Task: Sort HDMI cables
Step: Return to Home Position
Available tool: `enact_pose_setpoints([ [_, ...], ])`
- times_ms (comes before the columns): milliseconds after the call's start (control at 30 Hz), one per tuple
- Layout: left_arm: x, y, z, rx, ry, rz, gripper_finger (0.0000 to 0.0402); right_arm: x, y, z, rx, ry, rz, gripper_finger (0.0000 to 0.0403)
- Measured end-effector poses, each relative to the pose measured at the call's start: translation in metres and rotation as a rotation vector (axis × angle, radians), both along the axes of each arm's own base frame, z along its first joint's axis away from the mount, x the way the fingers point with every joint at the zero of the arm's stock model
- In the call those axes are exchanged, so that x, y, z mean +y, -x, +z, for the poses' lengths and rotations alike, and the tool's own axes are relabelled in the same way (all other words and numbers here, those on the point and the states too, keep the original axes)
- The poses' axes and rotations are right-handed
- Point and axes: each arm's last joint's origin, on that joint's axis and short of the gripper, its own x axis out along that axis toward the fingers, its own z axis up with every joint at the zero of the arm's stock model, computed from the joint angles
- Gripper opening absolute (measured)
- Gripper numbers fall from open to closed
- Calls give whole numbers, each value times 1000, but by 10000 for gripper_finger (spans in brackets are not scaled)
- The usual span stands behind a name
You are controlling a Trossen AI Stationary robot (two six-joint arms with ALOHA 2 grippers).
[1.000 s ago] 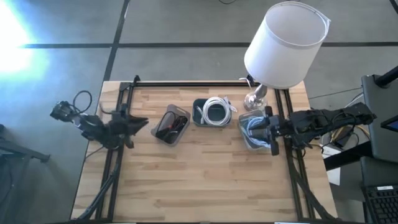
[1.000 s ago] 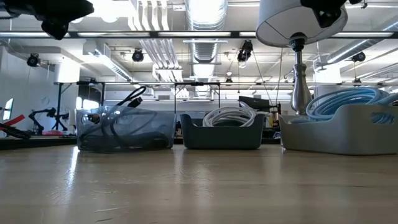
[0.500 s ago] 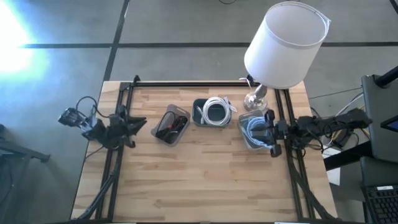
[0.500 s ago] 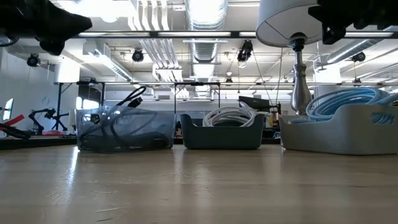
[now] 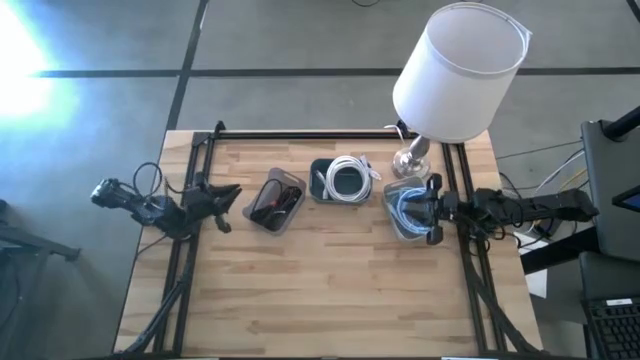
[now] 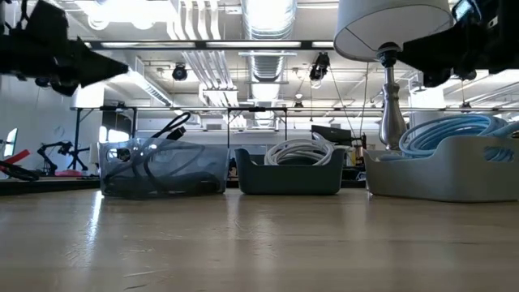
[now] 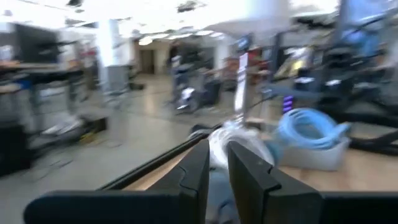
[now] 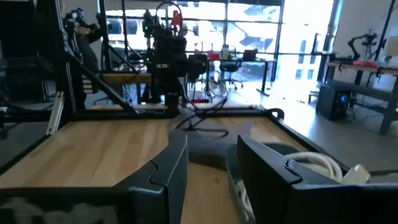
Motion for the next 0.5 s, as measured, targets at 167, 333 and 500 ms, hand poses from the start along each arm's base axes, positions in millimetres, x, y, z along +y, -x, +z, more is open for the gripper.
enact_pose_setpoints([
  [167, 2, -2, -12, 27, 41, 46, 62, -1, 1, -14, 22, -19, 5, 129],
  [333, 2, -3, -14, 51, 31, 46, 62, 0, 3, -28, 51, -19, 21, 121],
  [500, -1, -4, -14, 104, -83, -68, 62, 1, 6, -28, 54, -15, 71, 116],
])
